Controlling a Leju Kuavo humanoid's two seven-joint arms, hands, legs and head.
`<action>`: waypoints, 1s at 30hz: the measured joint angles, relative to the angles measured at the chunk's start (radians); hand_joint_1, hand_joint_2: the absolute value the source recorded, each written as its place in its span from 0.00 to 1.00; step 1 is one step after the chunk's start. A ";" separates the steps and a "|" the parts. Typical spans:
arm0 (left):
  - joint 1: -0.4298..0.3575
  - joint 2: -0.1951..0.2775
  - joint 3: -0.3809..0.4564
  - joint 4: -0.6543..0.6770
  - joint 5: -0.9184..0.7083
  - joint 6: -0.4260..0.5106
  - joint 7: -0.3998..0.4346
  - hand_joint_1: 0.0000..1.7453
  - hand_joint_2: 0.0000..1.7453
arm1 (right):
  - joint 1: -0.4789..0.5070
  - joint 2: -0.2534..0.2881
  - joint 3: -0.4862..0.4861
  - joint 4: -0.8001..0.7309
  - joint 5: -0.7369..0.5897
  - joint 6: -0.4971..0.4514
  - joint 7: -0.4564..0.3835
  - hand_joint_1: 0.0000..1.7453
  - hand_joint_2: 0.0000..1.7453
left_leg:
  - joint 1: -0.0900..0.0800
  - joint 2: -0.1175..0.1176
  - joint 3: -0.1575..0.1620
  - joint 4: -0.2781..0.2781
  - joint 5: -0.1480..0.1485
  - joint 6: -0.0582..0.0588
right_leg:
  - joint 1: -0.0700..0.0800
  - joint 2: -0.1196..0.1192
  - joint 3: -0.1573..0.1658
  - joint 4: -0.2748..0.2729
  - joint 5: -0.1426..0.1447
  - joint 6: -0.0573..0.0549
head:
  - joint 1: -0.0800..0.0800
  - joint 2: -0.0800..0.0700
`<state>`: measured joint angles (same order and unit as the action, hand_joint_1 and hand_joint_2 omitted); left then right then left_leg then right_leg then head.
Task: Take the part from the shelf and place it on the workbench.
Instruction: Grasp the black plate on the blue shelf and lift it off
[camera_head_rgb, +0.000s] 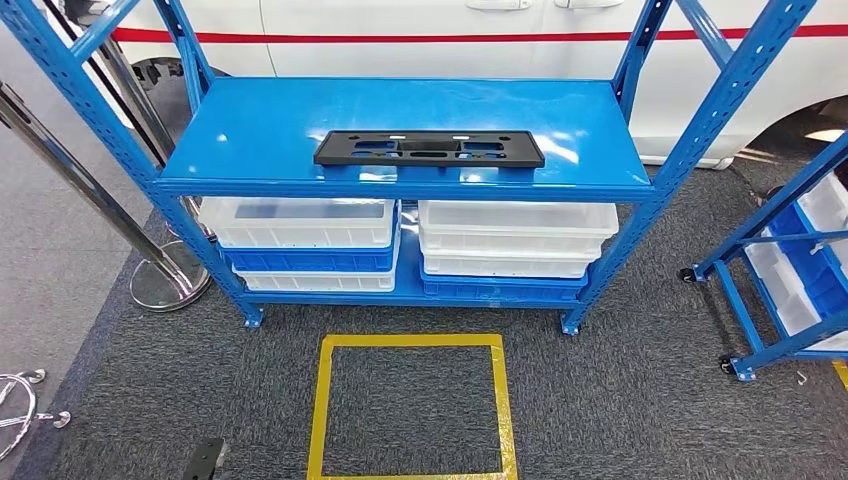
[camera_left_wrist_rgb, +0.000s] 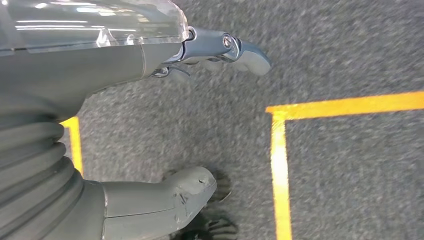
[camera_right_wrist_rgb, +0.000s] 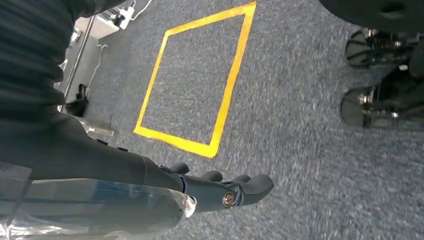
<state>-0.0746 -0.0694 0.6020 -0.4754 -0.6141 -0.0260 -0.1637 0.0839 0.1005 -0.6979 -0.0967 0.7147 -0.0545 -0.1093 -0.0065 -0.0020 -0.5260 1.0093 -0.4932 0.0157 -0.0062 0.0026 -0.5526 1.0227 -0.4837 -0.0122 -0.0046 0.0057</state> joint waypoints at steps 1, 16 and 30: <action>0.001 -0.002 0.017 0.009 -0.017 -0.001 -0.006 0.00 1.00 | -0.009 0.004 -0.020 -0.003 0.019 -0.002 -0.004 0.00 1.00 | 0.000 0.000 -0.005 0.013 -0.011 -0.005 | -0.004 -0.001 0.002 -0.005 0.002 -0.005 | 0.000 0.000; 0.013 -0.029 0.252 0.154 -0.254 -0.031 -0.107 0.00 0.00 | -0.120 0.038 -0.278 -0.058 0.280 -0.014 -0.115 0.00 0.00 | 0.022 -0.004 -0.019 0.003 0.016 0.005 | 0.001 -0.002 0.005 0.008 -0.011 0.025 | 0.000 0.000; -0.001 -0.082 0.403 0.236 -0.355 -0.051 -0.162 0.00 0.00 | -0.487 0.132 -0.346 -0.122 0.293 0.081 -0.452 0.00 0.00 | 0.008 0.004 -0.043 0.013 0.032 -0.001 | 0.003 0.001 -0.011 0.011 0.004 0.005 | 0.000 0.000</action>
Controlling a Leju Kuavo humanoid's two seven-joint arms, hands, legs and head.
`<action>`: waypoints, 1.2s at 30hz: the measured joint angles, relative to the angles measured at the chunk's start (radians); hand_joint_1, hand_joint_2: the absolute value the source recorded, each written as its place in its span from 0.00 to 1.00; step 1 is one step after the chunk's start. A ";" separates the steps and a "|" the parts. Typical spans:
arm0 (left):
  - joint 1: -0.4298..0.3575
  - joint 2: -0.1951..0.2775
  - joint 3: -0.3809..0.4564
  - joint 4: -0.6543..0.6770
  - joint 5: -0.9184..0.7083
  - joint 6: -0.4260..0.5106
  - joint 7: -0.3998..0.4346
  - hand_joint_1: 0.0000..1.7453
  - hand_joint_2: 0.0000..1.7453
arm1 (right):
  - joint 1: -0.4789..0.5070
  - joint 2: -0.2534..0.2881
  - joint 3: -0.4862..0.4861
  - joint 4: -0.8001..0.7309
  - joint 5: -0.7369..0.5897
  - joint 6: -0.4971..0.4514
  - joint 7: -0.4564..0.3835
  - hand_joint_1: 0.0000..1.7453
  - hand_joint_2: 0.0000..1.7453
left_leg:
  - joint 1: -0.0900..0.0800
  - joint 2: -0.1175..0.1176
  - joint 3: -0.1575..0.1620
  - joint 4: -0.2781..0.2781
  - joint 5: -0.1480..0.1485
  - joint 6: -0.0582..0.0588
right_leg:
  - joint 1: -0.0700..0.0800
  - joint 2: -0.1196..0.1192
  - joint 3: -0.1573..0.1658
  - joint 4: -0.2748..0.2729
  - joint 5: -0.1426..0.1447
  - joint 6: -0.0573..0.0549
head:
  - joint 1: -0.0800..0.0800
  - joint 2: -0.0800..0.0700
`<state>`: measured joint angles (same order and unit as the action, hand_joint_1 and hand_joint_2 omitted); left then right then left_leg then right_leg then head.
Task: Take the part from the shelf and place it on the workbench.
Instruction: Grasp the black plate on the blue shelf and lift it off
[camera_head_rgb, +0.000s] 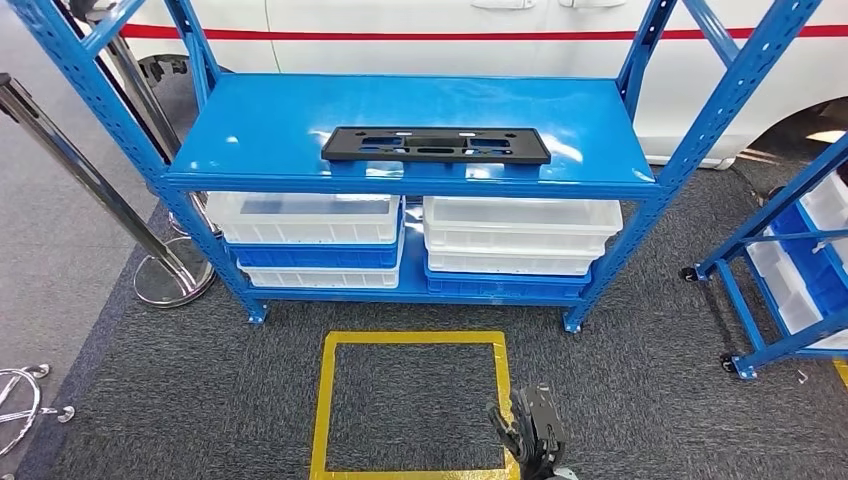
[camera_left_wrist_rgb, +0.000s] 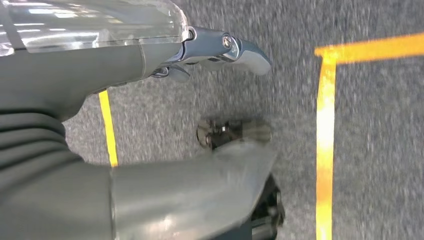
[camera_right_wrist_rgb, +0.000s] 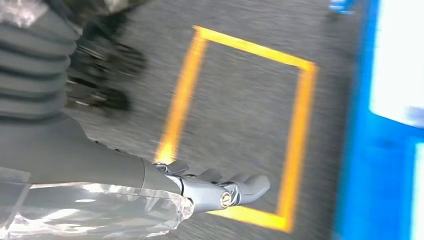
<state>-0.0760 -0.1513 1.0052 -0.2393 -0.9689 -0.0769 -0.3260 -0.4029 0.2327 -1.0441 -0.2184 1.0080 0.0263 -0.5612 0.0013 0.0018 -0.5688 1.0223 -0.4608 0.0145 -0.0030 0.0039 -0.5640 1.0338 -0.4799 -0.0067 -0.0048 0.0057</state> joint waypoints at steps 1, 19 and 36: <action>0.000 -0.001 0.006 0.002 -0.004 -0.001 -0.003 0.00 0.00 | -0.017 0.009 0.008 -0.005 -0.010 0.008 -0.020 0.00 0.00 | 0.001 -0.001 -0.003 0.005 -0.005 -0.006 | -0.003 0.000 0.000 -0.004 0.004 -0.006 | 0.000 0.000; -0.015 -0.005 0.027 0.018 -0.032 -0.069 -0.023 0.00 0.00 | -0.183 0.091 0.515 -0.097 -0.105 -0.117 -0.003 0.00 1.00 | 0.011 0.002 -0.007 -0.020 0.024 0.019 | -0.006 -0.003 -0.057 0.100 -0.055 0.022 | 0.000 0.000; -0.040 -0.007 0.022 0.019 -0.061 -0.088 -0.022 0.00 0.00 | -0.191 0.005 0.925 -0.347 0.112 -0.328 0.242 0.00 1.00 | 0.009 0.002 -0.081 0.152 -0.082 -0.027 | -0.011 -0.001 -0.029 -0.015 0.037 -0.018 | 0.000 0.000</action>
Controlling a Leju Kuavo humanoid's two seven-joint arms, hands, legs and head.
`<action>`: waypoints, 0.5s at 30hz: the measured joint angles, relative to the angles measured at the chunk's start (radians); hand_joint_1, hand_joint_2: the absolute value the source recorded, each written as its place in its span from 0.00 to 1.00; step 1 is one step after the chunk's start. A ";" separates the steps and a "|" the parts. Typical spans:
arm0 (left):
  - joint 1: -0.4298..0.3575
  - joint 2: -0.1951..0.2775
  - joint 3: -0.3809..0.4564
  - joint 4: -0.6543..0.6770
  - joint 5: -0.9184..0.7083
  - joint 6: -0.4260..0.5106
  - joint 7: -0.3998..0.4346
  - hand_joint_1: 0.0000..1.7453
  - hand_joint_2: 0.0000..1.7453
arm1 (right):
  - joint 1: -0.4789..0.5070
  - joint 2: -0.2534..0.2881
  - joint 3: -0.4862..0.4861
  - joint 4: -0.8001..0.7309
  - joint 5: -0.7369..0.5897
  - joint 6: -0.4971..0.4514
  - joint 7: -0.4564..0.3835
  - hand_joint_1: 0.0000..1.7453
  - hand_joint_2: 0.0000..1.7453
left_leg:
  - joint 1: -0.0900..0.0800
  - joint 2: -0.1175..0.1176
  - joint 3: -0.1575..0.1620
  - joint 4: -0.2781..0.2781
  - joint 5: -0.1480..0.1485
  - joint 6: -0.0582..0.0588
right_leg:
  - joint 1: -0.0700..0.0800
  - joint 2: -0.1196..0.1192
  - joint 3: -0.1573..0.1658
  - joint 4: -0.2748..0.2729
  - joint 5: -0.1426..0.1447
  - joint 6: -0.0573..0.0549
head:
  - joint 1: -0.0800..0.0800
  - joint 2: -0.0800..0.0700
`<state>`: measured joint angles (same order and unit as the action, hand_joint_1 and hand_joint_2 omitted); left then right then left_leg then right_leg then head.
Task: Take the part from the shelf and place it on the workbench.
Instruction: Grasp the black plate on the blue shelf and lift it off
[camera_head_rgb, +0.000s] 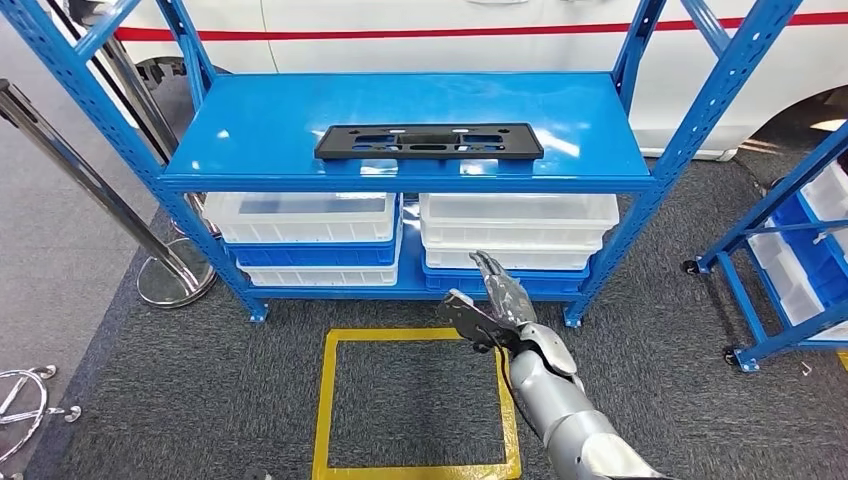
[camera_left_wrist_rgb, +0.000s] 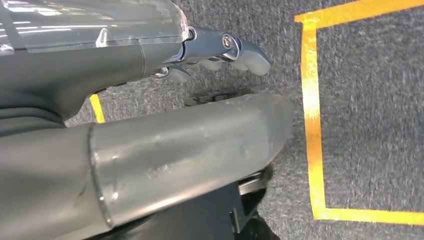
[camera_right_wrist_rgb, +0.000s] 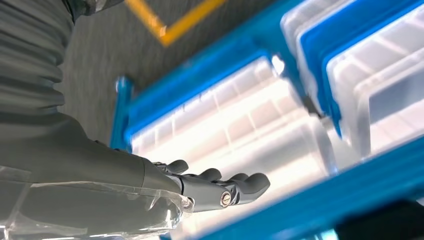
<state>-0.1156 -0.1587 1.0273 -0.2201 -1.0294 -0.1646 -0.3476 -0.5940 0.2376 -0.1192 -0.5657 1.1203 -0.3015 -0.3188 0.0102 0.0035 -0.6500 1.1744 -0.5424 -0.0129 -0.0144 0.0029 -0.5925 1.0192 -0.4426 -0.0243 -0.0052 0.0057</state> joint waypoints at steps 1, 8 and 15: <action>-0.001 0.000 -0.002 0.000 -0.002 0.000 0.000 0.00 0.00 | -0.001 -0.007 0.026 -0.011 0.012 -0.010 0.020 0.00 1.00 | 0.002 0.000 -0.032 0.067 -0.027 -0.004 | 0.000 0.000 -0.001 0.001 0.000 -0.001 | 0.000 0.000; -0.011 -0.001 -0.007 0.000 -0.013 -0.002 0.001 0.00 0.00 | -0.023 -0.055 0.220 -0.090 0.087 -0.076 0.159 0.00 1.00 | 0.001 -0.001 0.060 -0.139 0.096 0.007 | 0.005 0.005 -0.003 0.012 -0.008 0.014 | 0.000 0.000; -0.020 -0.005 -0.018 0.000 -0.019 -0.003 0.003 0.00 0.00 | -0.050 -0.114 0.401 -0.164 0.158 -0.139 0.297 0.00 1.00 | 0.005 -0.002 0.069 -0.170 0.105 0.045 | 0.006 0.003 -0.069 0.151 -0.090 0.043 | 0.001 0.000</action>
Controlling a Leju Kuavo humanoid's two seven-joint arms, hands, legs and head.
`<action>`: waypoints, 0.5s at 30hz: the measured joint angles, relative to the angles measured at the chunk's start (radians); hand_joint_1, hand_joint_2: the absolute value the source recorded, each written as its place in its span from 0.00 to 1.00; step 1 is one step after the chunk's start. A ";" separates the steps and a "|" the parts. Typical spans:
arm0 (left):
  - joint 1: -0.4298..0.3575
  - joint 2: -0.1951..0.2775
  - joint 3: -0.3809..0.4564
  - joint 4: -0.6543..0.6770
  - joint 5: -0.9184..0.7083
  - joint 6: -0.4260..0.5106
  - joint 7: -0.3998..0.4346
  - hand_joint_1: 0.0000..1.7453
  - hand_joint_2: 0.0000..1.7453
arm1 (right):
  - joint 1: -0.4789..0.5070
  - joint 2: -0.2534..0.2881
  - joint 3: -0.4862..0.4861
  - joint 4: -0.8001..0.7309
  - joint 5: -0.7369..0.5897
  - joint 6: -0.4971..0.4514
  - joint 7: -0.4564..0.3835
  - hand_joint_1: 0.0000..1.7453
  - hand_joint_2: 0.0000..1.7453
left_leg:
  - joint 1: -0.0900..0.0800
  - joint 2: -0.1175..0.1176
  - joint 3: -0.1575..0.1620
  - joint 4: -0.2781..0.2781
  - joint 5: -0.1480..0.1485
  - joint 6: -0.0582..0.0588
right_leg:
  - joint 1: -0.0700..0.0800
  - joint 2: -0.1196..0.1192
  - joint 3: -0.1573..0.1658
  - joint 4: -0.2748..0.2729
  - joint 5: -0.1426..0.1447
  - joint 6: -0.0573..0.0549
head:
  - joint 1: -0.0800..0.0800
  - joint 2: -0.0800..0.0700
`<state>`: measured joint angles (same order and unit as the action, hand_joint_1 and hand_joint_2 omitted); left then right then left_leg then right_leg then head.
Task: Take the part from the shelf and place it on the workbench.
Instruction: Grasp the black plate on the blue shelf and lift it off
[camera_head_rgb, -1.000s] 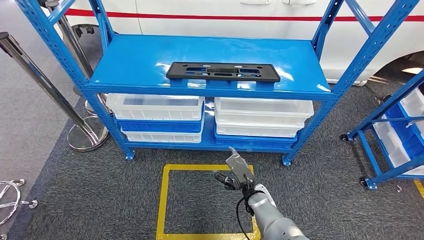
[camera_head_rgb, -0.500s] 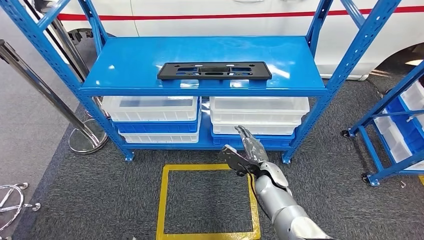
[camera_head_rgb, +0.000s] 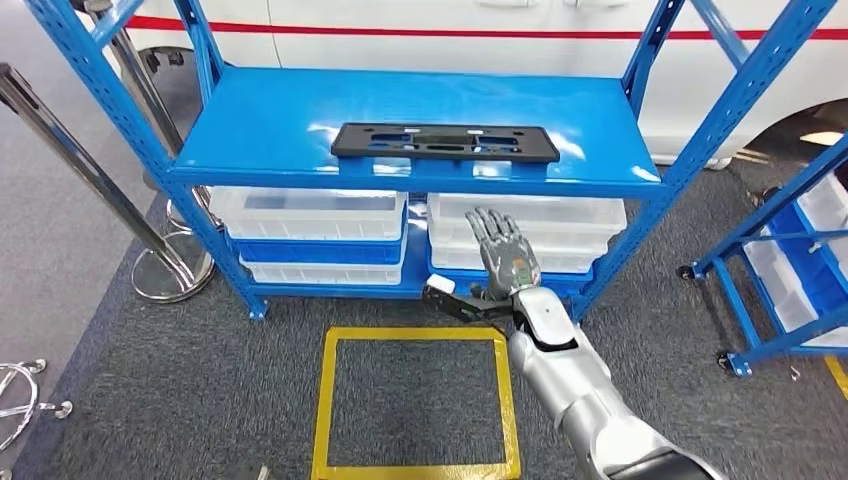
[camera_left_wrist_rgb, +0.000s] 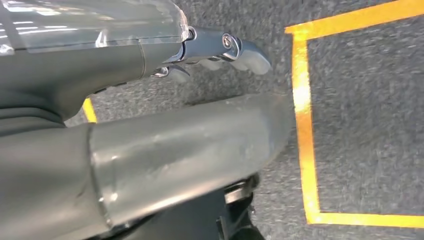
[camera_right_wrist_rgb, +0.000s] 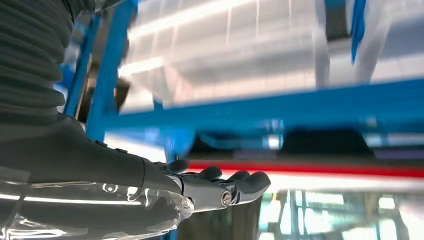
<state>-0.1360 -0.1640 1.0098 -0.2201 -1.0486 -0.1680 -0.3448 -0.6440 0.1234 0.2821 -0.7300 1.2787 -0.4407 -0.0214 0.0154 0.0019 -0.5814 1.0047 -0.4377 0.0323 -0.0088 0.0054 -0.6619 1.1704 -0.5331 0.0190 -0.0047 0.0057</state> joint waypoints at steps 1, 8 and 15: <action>-0.002 0.000 -0.002 0.000 -0.001 0.000 0.000 0.00 0.00 | -0.004 -0.009 0.027 -0.008 0.010 -0.009 0.021 0.00 1.00 | -0.001 0.000 0.000 0.000 0.000 0.001 | 0.000 0.000 -0.035 0.070 -0.029 0.002 | 0.000 0.000; -0.007 -0.007 -0.013 0.000 -0.011 -0.002 0.004 0.00 0.00 | -0.030 -0.069 0.208 -0.090 0.079 -0.068 0.179 0.00 1.00 | -0.006 -0.002 0.001 0.014 -0.014 -0.008 | 0.002 0.000 0.035 -0.111 0.095 -0.013 | 0.000 0.000; -0.014 -0.010 -0.031 0.001 -0.022 -0.003 0.010 0.00 0.00 | 0.015 -0.091 0.308 -0.250 0.188 -0.163 0.275 0.00 1.00 | -0.004 -0.002 -0.054 0.136 -0.091 -0.045 | -0.001 0.001 0.052 -0.144 0.094 -0.044 | -0.001 0.000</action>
<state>-0.1496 -0.1744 0.9790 -0.2190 -1.0707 -0.1707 -0.3344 -0.6288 0.0329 0.5906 -0.9799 1.4667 -0.6039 0.2531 0.0117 0.0000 -0.6359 1.1404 -0.5285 -0.0126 -0.0101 0.0067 -0.6096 1.0264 -0.4394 -0.0251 -0.0052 0.0057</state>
